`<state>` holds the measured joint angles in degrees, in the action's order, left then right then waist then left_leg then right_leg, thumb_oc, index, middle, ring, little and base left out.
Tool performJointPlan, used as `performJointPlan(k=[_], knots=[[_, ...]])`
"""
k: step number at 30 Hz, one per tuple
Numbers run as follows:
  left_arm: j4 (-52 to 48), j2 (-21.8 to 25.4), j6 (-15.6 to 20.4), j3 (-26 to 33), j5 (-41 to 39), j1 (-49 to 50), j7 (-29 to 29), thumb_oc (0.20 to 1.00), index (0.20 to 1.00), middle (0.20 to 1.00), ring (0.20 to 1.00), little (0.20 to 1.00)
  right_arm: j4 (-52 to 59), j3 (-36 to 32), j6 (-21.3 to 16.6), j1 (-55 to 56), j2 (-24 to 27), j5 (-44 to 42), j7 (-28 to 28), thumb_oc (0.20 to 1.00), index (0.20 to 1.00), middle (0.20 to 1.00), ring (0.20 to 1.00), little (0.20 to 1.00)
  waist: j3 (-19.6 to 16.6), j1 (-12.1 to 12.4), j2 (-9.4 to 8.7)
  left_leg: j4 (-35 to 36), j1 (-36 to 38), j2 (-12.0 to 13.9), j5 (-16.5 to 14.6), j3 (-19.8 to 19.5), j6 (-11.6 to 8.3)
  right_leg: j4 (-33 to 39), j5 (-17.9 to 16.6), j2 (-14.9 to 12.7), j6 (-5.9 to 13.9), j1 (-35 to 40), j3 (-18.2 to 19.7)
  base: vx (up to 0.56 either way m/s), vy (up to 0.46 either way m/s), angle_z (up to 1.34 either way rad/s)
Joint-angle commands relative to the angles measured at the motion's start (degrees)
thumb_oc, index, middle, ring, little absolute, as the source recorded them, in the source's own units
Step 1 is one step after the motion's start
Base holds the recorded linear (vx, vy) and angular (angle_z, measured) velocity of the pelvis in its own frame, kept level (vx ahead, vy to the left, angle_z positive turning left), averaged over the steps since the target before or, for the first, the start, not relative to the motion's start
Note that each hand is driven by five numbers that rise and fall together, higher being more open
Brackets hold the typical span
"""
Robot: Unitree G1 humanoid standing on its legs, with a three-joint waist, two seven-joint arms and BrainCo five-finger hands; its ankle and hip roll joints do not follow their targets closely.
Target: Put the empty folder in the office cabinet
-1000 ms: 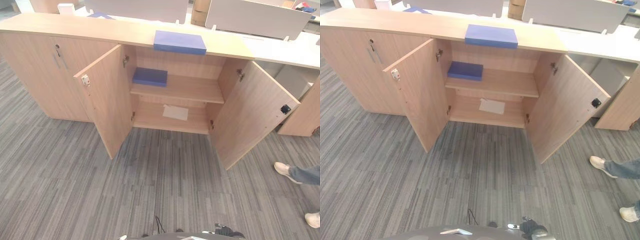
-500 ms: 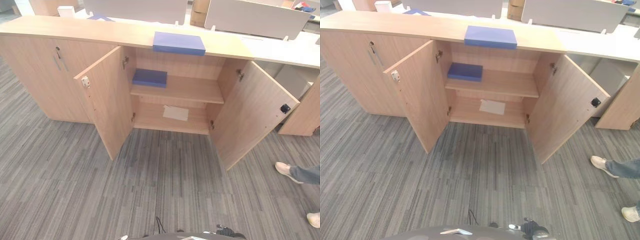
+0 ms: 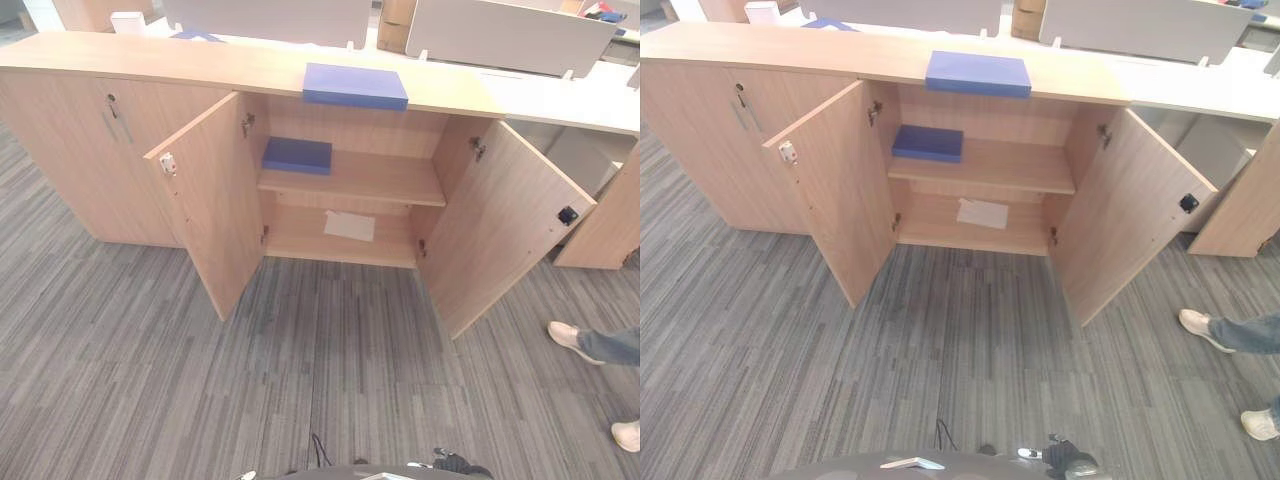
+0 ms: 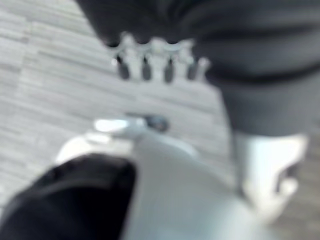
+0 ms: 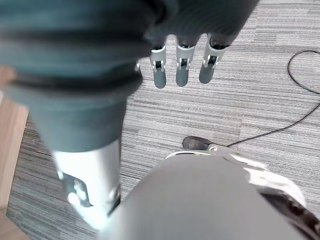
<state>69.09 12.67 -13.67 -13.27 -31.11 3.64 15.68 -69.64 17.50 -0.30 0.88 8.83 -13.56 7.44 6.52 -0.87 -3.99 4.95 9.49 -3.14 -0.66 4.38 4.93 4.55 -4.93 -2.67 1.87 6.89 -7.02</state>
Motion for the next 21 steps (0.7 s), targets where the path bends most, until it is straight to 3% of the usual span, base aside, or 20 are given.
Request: performJointPlan(k=[1, 3, 4, 6, 8, 9, 11, 13, 15, 16, 21], knots=[[1.6, -2.1, -1.0, -0.8, 1.3, -4.4, -1.6, 1.0, 1.0, 1.0, 1.0, 1.0, 4.8, -0.5, -6.8, -3.6, 3.6, -0.9, -7.3, 1.0, 1.0, 1.0, 1.0, 1.0, 3.4, -0.7, 4.51, -0.3, -2.9, -1.0, -3.9, 2.0, 1.61, -22.3, 7.3, 0.5, 2.82, -8.4, -1.0, -0.16, 0.054, -0.16], [1.4, -1.8, -0.1, -1.5, 0.6, -5.3, -2.0, 1.0, 1.0, 1.0, 1.0, 1.0, 8.4, 0.1, -7.7, -4.0, 4.2, -3.1, -9.9, 1.0, 1.0, 1.0, 1.0, 1.0, 6.2, -1.2, 5.17, -1.0, -3.8, -0.6, -4.1, 2.3, 2.64, -35.7, 0.7, -2.6, 5.01, -18.0, -2.0, -0.15, 0.079, -0.28], [1.5, -1.9, 0.6, -2.1, -0.2, -5.4, -1.8, 1.0, 1.0, 1.0, 1.0, 1.0, 9.6, -0.1, -7.6, -4.0, 4.6, -4.7, -10.4, 1.0, 1.0, 1.0, 1.0, 1.0, 7.4, -1.6, 5.29, -0.9, -3.2, -0.5, -4.5, 2.5, 2.52, -36.4, -0.9, -3.5, 5.32, -20.7, -2.4, 0.0, 0.061, -0.34], [1.3, -2.1, 1.5, -2.3, -1.1, -5.2, -1.8, 1.0, 1.0, 1.0, 1.0, 1.0, 10.5, -1.2, -7.2, -3.5, 4.9, -6.1, -10.8, 1.0, 1.0, 1.0, 1.0, 1.0, 8.5, -2.8, 4.94, -0.7, -1.2, -0.6, -5.7, 2.4, 1.8, -30.9, -0.9, -3.0, 5.72, -21.4, -2.5, 0.26, -0.046, -0.3], [1.6, -2.0, 2.1, -2.4, -2.6, -5.7, -2.7, 1.0, 1.0, 1.0, 1.0, 1.0, 9.9, -2.3, -7.6, -3.0, 5.0, -4.4, -10.5, 1.0, 1.0, 1.0, 1.0, 1.0, 9.4, -4.5, 3.94, -0.9, 0.9, -1.4, -7.3, 1.3, 1.16, -19.6, -1.6, -1.7, 6.18, -21.4, -2.0, 0.39, -0.165, -0.07], [2.3, -2.0, 2.5, -1.9, -1.6, -6.1, -2.6, 1.0, 1.0, 1.0, 1.0, 1.0, 9.0, -2.7, -8.1, -2.6, 4.8, -3.5, -9.8, 1.0, 1.0, 1.0, 1.0, 1.0, 9.8, -5.3, 3.53, -1.1, 2.3, -1.7, -8.3, 0.2, 0.69, -9.9, -2.8, -1.5, 6.54, -21.0, -1.6, 0.3, -0.142, 0.03], [2.8, -1.9, 2.9, -1.4, -0.5, -6.2, -2.0, 1.0, 1.0, 1.0, 1.0, 1.0, 8.0, -3.0, -8.8, -2.1, 4.7, -2.4, -9.1, 1.0, 1.0, 1.0, 1.0, 1.0, 9.8, -5.6, 3.47, -1.6, 3.2, -1.7, -8.7, -0.6, 0.47, -6.0, -3.8, -1.5, 7.04, -21.4, -1.2, 0.34, -0.141, 0.21], [3.3, -1.7, 3.3, -0.9, 0.5, -5.7, -0.8, 1.0, 1.0, 1.0, 1.0, 1.0, 6.8, -3.6, -9.5, -1.2, 4.6, -1.9, -8.3, 1.0, 1.0, 1.0, 1.0, 1.0, 9.8, -5.9, 3.3, -2.6, 5.1, -1.8, -10.5, -1.2, 0.5, -4.6, -5.1, -2.2, 7.72, -21.6, -1.6, 0.5, -0.179, 0.33], [3.4, -1.8, 4.1, 0.0, 2.5, -4.4, -0.3, 1.0, 1.0, 1.0, 1.0, 1.0, 5.9, -4.2, -9.7, -0.3, 4.8, -2.8, -7.7, 1.0, 1.0, 1.0, 1.0, 1.0, 8.4, -5.7, 2.74, -3.1, 7.6, -1.4, -12.8, -0.2, 0.13, -4.4, -4.9, -3.1, 6.69, -18.8, -3.5, 0.59, -0.26, 0.3], [3.5, -2.0, 4.5, 0.1, 3.1, -4.0, -0.5, 1.0, 1.0, 1.0, 1.0, 1.0, 5.6, -4.4, -9.7, -0.2, 5.0, -3.0, -7.7, 1.0, 1.0, 1.0, 1.0, 1.0, 7.5, -5.8, 2.76, -3.9, 8.8, -0.9, -14.2, -0.3, -0.09, -5.4, -3.9, -2.7, 5.63, -17.5, -2.8, 0.47, -0.243, 0.25], [3.4, -2.2, 6.5, 0.7, 5.1, -3.1, 0.4, 1.0, 1.0, 1.0, 1.0, 1.0, 4.9, -4.6, -9.7, -0.8, 6.1, -1.7, -7.0, 1.0, 1.0, 1.0, 1.0, 1.0, 5.0, -5.6, 2.59, -6.1, 9.7, 0.3, -15.4, 0.4, -1.73, -5.2, -2.3, -2.1, 3.84, -14.2, -2.0, 0.28, -0.152, 0.21]])
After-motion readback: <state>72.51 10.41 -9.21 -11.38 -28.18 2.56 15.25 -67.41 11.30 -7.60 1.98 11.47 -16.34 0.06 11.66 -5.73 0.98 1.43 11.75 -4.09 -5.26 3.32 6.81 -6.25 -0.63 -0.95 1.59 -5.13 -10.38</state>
